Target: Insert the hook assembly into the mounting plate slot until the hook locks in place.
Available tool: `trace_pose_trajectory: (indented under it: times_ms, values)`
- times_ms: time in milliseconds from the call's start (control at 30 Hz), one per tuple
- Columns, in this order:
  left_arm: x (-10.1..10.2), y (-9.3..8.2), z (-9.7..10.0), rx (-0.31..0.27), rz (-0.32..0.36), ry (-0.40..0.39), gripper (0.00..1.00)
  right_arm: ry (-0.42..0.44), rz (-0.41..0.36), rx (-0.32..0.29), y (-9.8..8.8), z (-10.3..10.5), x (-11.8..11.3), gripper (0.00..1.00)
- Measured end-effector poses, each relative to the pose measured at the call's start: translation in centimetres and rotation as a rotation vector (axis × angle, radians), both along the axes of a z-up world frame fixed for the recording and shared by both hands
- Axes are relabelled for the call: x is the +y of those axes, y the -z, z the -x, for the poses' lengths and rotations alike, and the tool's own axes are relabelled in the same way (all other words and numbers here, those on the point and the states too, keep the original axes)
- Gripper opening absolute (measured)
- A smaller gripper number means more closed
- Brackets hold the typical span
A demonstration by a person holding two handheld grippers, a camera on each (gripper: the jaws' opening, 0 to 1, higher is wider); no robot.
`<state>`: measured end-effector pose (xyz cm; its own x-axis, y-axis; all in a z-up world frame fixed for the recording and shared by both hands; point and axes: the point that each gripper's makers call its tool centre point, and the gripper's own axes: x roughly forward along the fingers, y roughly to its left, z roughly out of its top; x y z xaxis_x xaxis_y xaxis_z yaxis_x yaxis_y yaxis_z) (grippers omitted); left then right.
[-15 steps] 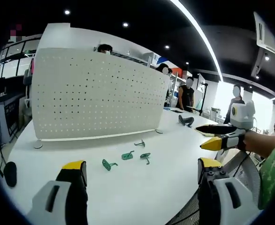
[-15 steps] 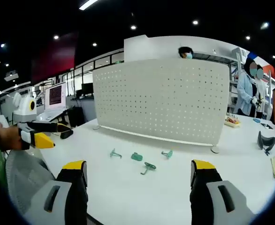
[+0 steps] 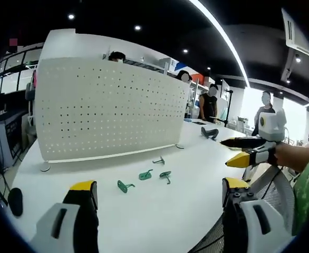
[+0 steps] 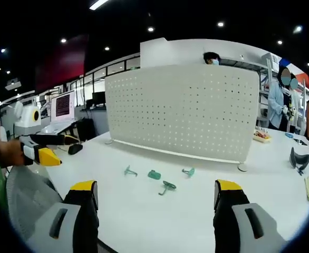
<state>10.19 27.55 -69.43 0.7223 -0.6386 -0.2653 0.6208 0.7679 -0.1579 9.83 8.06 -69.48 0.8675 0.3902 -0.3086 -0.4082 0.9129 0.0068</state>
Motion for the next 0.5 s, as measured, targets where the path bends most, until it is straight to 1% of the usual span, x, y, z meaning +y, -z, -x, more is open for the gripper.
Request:
trace_pose_trajectory:
  times_ms: [67,267,500]
  values:
    - [0.03,-0.14,-0.1,-0.015,-0.012,0.003,1.0,-0.001,0.002,0.002,0.03,-0.02,0.04,0.93]
    - [0.14,0.34,-0.2,0.004,0.002,-0.001,1.0,0.0,0.003,0.004,0.1,-0.08,0.06,0.92]
    - [0.02,0.35,-0.22,0.0,-0.001,0.002,1.0,0.004,0.001,0.003,0.11,-0.13,0.03,0.92]
